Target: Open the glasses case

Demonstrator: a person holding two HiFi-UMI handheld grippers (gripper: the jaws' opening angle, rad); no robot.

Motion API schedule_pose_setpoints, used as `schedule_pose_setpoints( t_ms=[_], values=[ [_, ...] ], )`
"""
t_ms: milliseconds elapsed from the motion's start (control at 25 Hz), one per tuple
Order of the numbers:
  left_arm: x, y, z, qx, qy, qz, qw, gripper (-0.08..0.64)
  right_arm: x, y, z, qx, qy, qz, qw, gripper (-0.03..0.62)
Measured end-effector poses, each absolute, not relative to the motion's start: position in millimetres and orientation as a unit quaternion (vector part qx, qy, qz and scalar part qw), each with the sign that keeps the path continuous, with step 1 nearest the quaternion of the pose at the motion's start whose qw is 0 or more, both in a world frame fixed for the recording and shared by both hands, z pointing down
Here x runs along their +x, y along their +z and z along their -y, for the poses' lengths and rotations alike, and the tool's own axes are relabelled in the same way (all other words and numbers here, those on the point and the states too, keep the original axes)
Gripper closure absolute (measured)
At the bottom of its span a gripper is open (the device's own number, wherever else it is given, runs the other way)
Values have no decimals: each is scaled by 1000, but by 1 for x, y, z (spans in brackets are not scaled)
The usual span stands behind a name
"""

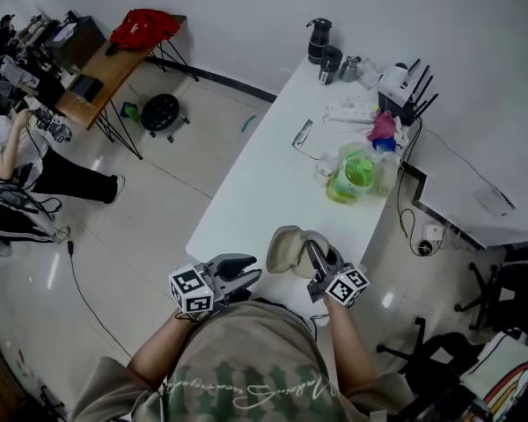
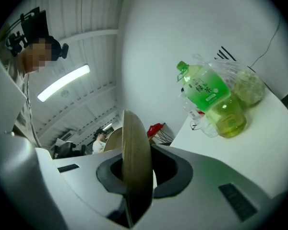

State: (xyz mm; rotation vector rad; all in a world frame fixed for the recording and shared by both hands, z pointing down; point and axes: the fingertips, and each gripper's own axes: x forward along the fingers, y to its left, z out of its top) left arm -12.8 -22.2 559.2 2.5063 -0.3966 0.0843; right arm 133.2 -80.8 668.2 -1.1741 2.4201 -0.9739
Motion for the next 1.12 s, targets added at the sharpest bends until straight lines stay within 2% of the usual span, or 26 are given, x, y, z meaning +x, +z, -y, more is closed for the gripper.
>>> schedule_pose_setpoints(
  t_ms=[200,480,720,920,1120],
  values=[
    [-6,540,33,941,4,175,289,425,144,717,102,-455,-390,-790,130,528],
    [4,527,25,944,-3,156,292,426,158,789,121,-527,-421,-737,45,528],
    [-8,515,32,936,-28,205,285,428,150,820,138,-533,-472,-701,47,528],
    [-19,505,41,930,-54,251,264,541,149,839,142,-522,-514,-679,45,528],
    [-30,498,32,923,-81,262,269,552,148,856,140,-525,-530,-665,3,528]
  ],
)
